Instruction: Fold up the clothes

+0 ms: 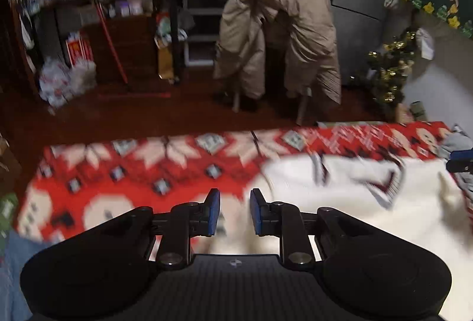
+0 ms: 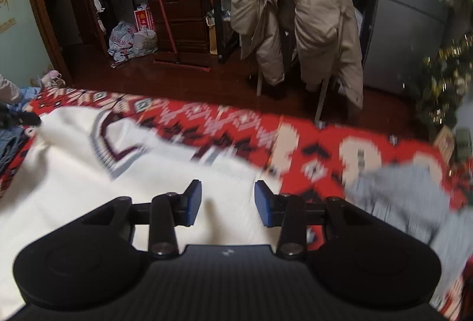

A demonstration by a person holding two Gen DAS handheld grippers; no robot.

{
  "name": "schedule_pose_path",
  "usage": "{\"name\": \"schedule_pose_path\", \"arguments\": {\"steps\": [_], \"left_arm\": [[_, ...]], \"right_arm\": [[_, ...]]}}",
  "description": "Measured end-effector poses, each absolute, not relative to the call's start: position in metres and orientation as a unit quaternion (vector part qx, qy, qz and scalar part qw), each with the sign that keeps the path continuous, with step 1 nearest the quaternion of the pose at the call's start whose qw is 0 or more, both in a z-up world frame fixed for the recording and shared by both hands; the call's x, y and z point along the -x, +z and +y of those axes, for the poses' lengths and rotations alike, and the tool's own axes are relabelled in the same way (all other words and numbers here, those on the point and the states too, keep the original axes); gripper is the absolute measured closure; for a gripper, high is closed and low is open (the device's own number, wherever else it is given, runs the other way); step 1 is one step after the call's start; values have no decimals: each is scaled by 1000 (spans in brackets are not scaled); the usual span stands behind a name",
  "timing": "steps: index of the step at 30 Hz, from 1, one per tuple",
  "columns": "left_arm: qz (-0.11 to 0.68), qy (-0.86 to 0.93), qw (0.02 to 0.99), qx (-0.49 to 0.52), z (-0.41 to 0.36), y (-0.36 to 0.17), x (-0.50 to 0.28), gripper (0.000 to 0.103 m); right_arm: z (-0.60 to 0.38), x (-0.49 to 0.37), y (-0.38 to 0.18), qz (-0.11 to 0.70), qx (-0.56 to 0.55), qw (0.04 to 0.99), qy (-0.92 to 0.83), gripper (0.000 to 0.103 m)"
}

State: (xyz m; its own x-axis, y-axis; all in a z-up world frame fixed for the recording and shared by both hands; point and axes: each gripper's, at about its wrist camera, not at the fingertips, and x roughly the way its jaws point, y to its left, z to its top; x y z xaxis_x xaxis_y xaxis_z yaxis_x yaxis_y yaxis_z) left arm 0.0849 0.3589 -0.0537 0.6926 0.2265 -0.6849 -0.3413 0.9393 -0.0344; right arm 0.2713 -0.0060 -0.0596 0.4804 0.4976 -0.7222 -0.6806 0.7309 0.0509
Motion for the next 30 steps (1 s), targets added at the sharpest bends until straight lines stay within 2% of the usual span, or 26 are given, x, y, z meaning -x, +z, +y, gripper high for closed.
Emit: {"name": "schedule_pose_path", "arguments": {"steps": [5,11,18,22,26,27,29,30], "left_arm": [[365,152,917,60,375,-46,-132,82],[382,96,911,120,395,-61,-175,83],[416,60,898,129,398,-91,-186,83],[442,56,891,88,389,-103,-187,83],[460,-2,878,130,391,-106,-187,83],[465,-10,875,132,391,-107,-188,83],[473,-23,871,131,387,-109,-190,85],[475,-27,870,129,384,-108,-191,98]], "right_arm": [[23,-314,-61,361,164,844,361,64],[53,-334,-91,372,260,799,395,66],[53,-329,-114,382,275,775,421,66],[55,-336,-119,382,273,780,415,65],[60,-339,-120,387,268,778,415,66],[62,-339,-120,388,267,777,417,69],[63,-336,-120,390,266,772,426,91],[64,-335,-120,391,266,769,430,93]]}}
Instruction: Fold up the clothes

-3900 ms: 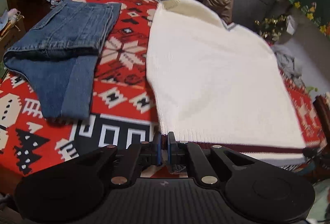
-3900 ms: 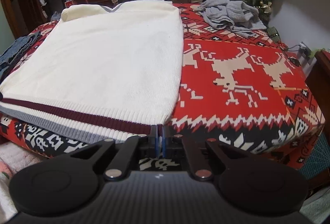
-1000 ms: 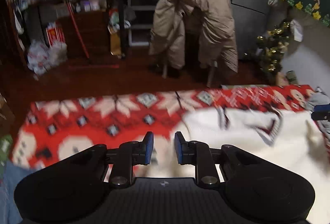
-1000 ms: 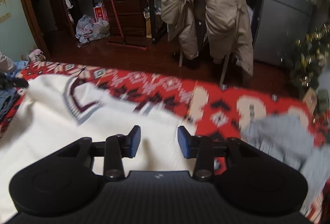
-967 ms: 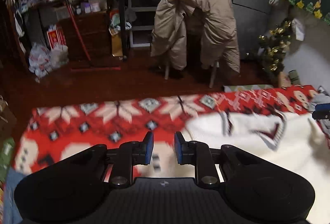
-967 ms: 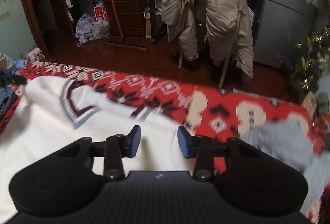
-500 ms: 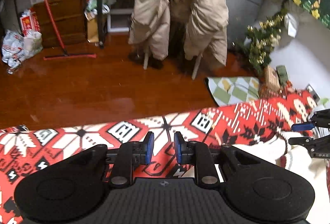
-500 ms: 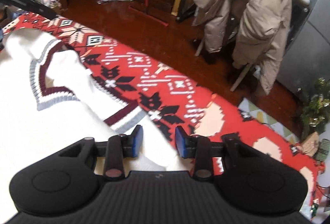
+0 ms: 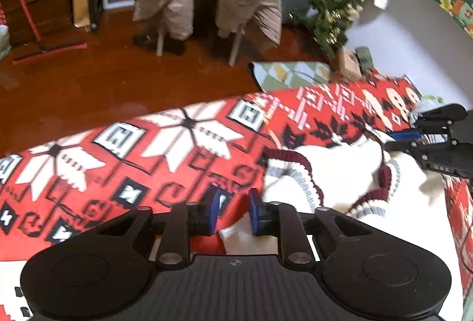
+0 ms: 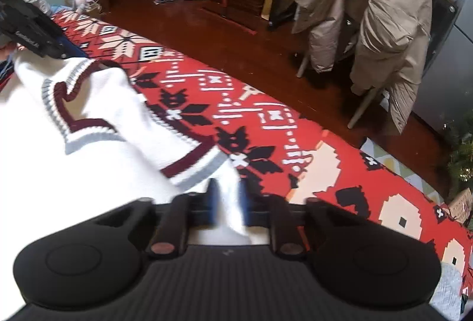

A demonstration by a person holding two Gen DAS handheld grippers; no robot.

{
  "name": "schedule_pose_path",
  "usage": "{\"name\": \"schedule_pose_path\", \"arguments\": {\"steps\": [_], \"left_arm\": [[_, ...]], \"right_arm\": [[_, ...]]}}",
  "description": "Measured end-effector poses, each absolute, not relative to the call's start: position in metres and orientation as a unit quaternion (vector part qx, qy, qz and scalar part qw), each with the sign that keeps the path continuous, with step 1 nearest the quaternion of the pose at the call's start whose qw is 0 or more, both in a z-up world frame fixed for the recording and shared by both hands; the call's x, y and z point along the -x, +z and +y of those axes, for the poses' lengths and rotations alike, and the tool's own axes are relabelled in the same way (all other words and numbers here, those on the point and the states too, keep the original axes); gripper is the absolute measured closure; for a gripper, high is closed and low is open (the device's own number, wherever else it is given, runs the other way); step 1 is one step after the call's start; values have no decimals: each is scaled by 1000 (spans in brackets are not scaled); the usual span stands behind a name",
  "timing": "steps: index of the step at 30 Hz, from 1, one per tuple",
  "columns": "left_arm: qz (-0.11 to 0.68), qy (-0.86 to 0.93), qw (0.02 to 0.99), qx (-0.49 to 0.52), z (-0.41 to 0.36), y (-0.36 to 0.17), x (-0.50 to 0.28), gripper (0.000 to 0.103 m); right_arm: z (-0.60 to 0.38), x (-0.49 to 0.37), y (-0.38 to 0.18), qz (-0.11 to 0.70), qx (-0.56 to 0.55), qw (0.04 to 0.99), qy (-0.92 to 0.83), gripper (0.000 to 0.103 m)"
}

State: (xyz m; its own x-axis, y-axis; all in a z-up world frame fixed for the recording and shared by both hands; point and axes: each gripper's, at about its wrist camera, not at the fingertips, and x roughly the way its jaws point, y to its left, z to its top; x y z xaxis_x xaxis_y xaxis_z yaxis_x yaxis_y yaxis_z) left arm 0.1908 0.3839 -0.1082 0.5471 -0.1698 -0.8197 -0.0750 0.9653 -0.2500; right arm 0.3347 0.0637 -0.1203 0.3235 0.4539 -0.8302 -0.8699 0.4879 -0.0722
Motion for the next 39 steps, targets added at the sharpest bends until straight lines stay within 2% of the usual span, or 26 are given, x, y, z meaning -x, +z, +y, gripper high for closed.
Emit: {"name": "schedule_pose_path", "arguments": {"steps": [1,6,9,13,15,17,21,24,26,27,30,37,39], "left_arm": [[478,-32,869,127,381,-108,-192,103],[419,-17,906,54,350,-76,-182,103],[369,5,928,49,352,-46,-181,103],[354,18,935,32,356,-27,-192,103],[377,26,926,28,356,-38,-199,103],[403,31,914,29,358,-52,-206,97],[441,25,895,64,367,-84,-210,97],[452,8,888,86,367,-96,-205,86],[439,-2,895,80,362,-96,-198,89],[433,-7,898,76,359,-95,-194,103],[403,-39,912,65,342,-85,-175,103],[434,-90,896,13,294,-95,-148,103],[416,-78,906,22,295,-91,-141,102]], "right_arm": [[65,-331,-120,385,273,770,429,95],[67,-320,-106,346,271,798,412,96],[68,-325,-86,313,259,828,388,96],[69,-344,-62,282,242,860,350,96],[71,-352,-60,278,249,864,338,96],[73,-358,-66,290,256,861,331,96],[74,-361,-85,310,268,853,323,96],[66,-354,-92,312,247,855,331,96],[54,-346,-89,308,222,860,341,96],[48,-342,-87,305,209,862,346,96],[31,-322,-79,295,191,863,363,96],[8,-264,-72,302,188,841,408,96],[4,-245,-74,306,194,834,417,96]]}}
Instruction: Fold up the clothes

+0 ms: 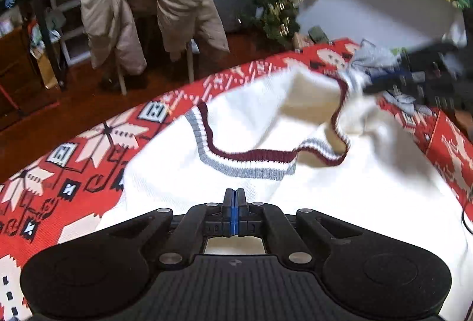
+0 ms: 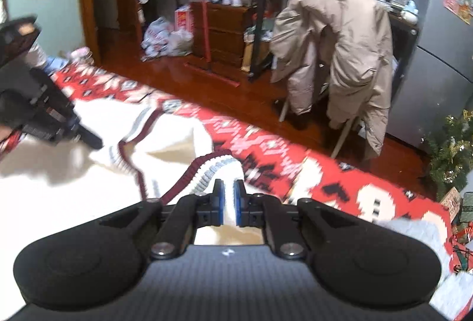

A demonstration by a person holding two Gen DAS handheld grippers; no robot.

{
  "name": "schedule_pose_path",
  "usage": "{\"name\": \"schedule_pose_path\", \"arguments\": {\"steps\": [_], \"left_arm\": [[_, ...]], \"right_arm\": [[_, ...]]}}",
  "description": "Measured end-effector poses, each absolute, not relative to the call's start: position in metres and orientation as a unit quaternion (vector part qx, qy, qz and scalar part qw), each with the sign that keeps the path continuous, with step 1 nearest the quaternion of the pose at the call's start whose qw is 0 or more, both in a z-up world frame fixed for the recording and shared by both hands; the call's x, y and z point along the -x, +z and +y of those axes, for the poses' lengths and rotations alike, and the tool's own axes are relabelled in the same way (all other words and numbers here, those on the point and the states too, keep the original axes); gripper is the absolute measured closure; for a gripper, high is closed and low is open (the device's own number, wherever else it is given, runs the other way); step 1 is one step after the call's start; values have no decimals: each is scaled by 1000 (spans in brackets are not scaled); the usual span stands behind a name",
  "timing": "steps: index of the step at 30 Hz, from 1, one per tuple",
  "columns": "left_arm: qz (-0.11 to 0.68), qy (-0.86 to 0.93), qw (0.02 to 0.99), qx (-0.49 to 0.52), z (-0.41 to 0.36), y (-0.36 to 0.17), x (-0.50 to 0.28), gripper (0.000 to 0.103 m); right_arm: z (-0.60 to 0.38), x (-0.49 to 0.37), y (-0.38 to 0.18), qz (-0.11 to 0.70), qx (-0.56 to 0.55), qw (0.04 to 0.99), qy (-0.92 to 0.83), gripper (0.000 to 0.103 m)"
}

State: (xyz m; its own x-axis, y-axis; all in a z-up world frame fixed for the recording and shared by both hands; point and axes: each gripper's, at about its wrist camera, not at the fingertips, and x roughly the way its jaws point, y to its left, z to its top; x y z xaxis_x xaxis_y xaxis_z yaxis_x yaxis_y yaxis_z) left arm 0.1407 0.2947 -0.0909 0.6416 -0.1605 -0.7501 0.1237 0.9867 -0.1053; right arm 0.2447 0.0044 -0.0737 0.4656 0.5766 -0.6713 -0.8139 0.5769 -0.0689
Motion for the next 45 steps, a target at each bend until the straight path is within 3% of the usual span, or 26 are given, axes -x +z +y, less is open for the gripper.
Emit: {"name": "schedule_pose_path", "arguments": {"steps": [5,9,11,13,15,17,18,19,21,29,33,34,36,39,41,42,45], "left_arm": [[362,-51,928,68,314,-65,-137,97],[366,-27,930,39,324,-59,-149,97],[366,-19,929,48,329,-58,-154,90],[372,-25,925,79,335,-60,-160,73],[391,-37,914,101,339,-67,-167,69],[418,-44,901,108,338,-77,-173,70],[422,-50,899,104,334,-79,-171,76],[426,-56,897,100,330,-82,-169,92],[417,-80,902,73,315,-80,-154,103],[407,-139,902,-30,258,-78,-78,103],[376,-74,924,-18,277,-67,-91,89],[371,-50,927,-14,285,-65,-99,78],[384,-28,923,-15,296,-70,-118,69],[404,6,914,-18,313,-78,-146,71],[407,0,913,5,318,-80,-147,97],[407,-4,913,16,320,-79,-147,102],[387,-24,921,33,318,-72,-131,102]], "right_arm": [[-5,-189,-86,325,195,805,456,96],[-6,-146,-104,340,215,773,491,98],[-6,-129,-113,346,223,763,498,102],[-7,-119,-121,353,223,757,502,102],[-11,-116,-125,354,214,761,500,102],[-15,-121,-123,357,193,768,495,102],[-16,-124,-122,357,191,769,494,102],[-16,-126,-122,357,190,770,494,102],[-18,-130,-121,357,189,770,494,102],[-38,-141,-114,364,157,787,473,102],[-45,-146,-112,368,144,794,462,102],[-46,-146,-111,367,143,795,462,102],[-44,-145,-109,364,142,797,461,102],[-42,-145,-108,362,136,799,460,102],[-38,-145,-109,361,136,800,460,102],[-38,-145,-109,361,135,800,460,102],[-39,-147,-109,360,131,801,459,102]]}}
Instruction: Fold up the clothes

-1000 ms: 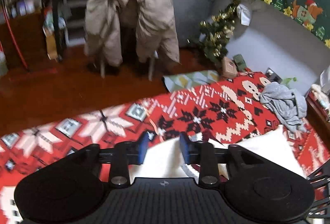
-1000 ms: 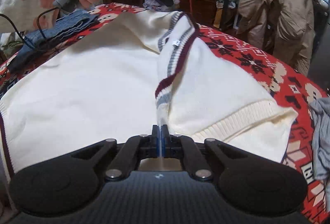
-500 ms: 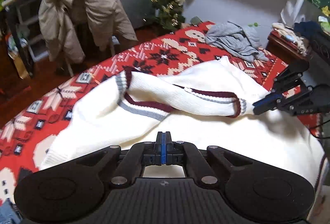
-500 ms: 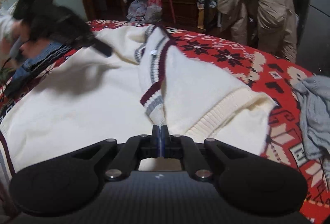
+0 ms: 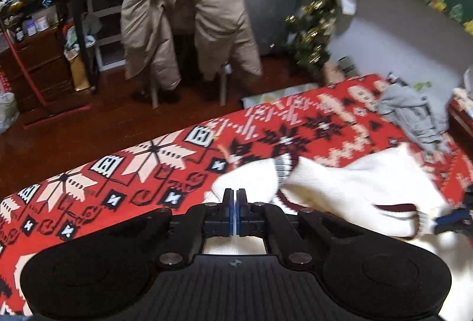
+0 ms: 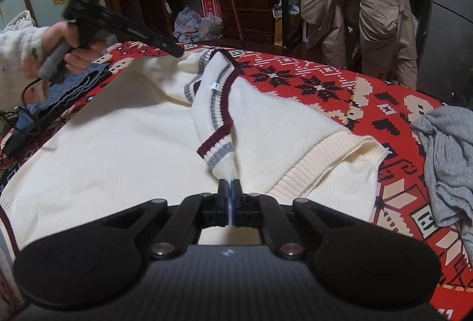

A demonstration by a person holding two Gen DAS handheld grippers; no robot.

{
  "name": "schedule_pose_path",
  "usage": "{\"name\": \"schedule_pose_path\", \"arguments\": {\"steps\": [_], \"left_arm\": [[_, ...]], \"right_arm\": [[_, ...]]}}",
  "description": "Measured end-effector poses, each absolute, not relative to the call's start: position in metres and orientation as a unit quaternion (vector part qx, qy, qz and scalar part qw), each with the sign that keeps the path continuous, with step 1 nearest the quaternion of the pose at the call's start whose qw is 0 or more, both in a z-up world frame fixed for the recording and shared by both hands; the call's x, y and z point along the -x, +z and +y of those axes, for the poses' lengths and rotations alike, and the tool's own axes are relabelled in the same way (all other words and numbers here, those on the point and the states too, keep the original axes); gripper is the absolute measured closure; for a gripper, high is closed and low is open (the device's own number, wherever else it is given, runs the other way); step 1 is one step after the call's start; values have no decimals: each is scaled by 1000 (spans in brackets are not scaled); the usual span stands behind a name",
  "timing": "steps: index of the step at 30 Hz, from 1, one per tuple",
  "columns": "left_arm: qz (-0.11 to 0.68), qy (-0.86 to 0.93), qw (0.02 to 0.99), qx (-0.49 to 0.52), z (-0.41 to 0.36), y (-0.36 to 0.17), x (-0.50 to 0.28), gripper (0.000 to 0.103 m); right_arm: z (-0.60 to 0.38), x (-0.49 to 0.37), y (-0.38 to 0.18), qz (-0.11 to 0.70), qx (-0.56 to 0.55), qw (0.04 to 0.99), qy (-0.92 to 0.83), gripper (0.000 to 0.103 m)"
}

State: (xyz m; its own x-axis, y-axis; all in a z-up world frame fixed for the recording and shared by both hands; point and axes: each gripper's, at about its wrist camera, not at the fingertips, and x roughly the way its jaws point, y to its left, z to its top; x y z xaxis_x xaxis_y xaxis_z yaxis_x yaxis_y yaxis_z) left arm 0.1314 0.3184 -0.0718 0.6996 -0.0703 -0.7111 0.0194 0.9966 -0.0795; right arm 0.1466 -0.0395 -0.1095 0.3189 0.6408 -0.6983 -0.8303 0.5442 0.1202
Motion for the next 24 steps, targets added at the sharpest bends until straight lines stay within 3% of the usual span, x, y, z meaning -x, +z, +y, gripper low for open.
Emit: {"name": "schedule_pose_path", "arguments": {"steps": [8,18,24], "left_arm": [[375,-63,924,34,295,-59,-80,102],[444,-124,887,16,249,-106,-26,103],[383,-122,915,-25,251,-66,-25,98]], "right_arm": [[-43,-145,-108,361,123,804,457,102],[-55,-145,-107,368,111,809,444,102],[-54,-146,-107,366,114,809,445,102]]}}
